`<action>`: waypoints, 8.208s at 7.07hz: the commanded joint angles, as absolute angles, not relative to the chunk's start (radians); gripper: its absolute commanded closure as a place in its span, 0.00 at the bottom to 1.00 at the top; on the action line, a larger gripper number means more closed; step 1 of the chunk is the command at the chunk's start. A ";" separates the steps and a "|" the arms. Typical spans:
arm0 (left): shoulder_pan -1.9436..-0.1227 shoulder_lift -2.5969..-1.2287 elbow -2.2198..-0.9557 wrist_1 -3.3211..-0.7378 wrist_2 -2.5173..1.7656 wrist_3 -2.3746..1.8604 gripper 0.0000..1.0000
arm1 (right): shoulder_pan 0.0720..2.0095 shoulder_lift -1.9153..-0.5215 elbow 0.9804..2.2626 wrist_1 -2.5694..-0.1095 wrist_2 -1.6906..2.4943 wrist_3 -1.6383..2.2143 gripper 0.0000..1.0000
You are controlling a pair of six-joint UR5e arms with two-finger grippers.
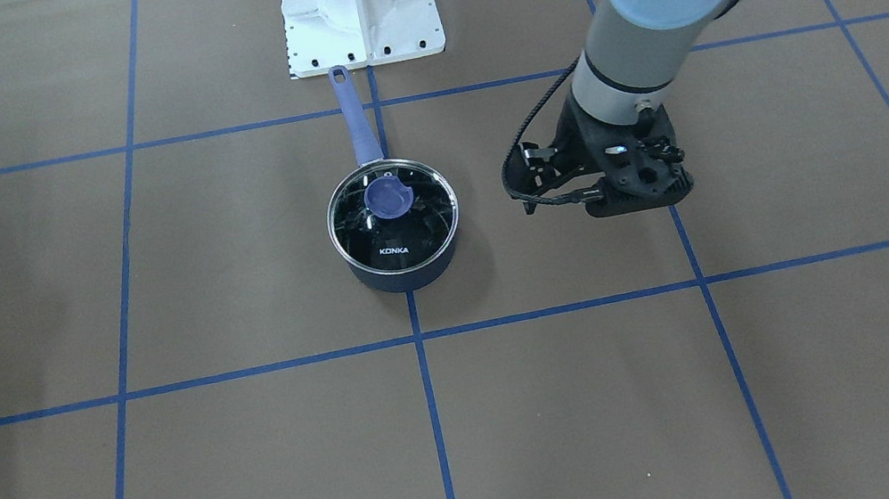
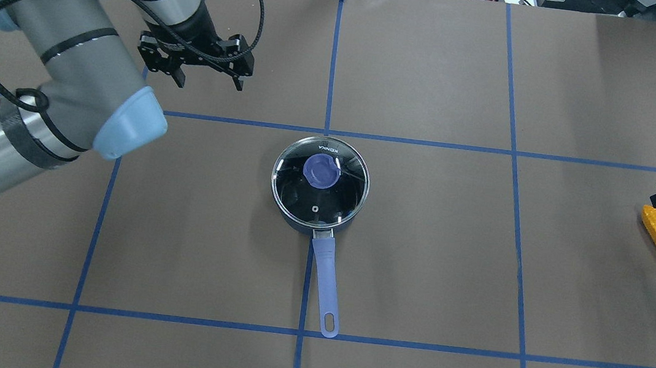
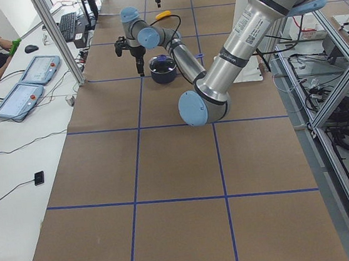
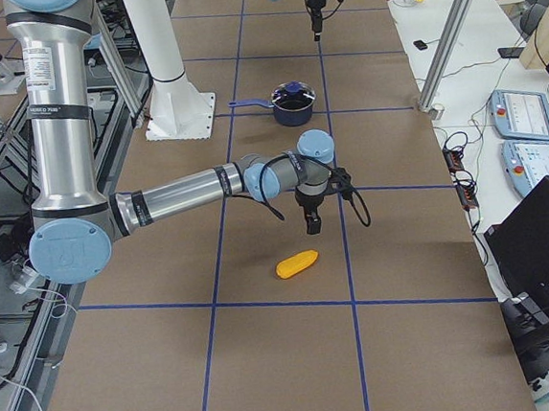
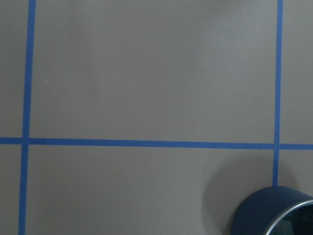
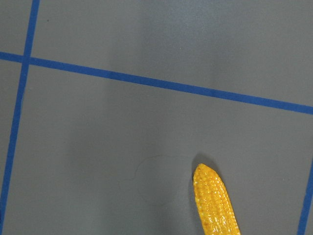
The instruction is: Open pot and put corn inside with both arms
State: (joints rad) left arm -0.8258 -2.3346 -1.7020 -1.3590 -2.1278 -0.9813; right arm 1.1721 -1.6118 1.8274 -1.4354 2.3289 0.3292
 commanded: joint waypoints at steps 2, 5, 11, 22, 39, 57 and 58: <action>-0.752 -2.434 -1.640 -1.313 -2.065 -1.046 0.00 | 1.123 -1.705 1.822 -1.317 2.266 0.284 0.04; -0.649 -2.511 -1.580 -1.322 -1.983 -1.136 0.00 | 1.108 -1.733 1.796 -1.296 2.255 0.207 0.04; -0.572 -2.520 -1.502 -1.474 -1.980 -1.137 0.00 | 1.106 -1.735 1.775 -1.295 2.232 0.160 0.04; -0.557 -2.526 -1.486 -1.480 -1.983 -1.140 0.44 | 1.106 -1.730 1.766 -1.295 2.230 0.144 0.04; -0.854 -2.278 -1.770 -1.348 -2.157 -0.799 0.44 | 1.045 -1.651 1.617 -1.293 2.167 0.054 0.57; -0.957 -1.763 -1.740 -1.684 -2.189 -0.327 0.43 | 0.624 -0.855 1.761 -1.585 2.217 0.839 0.69; -0.959 -1.750 -1.715 -1.730 -2.224 -0.325 0.42 | 0.611 -0.838 1.750 -1.582 2.191 0.842 0.67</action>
State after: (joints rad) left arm -0.9576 -1.7695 -1.7509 -1.6684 -2.1906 -0.3270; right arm 0.6293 -0.8601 1.7657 -1.5854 2.2168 0.8397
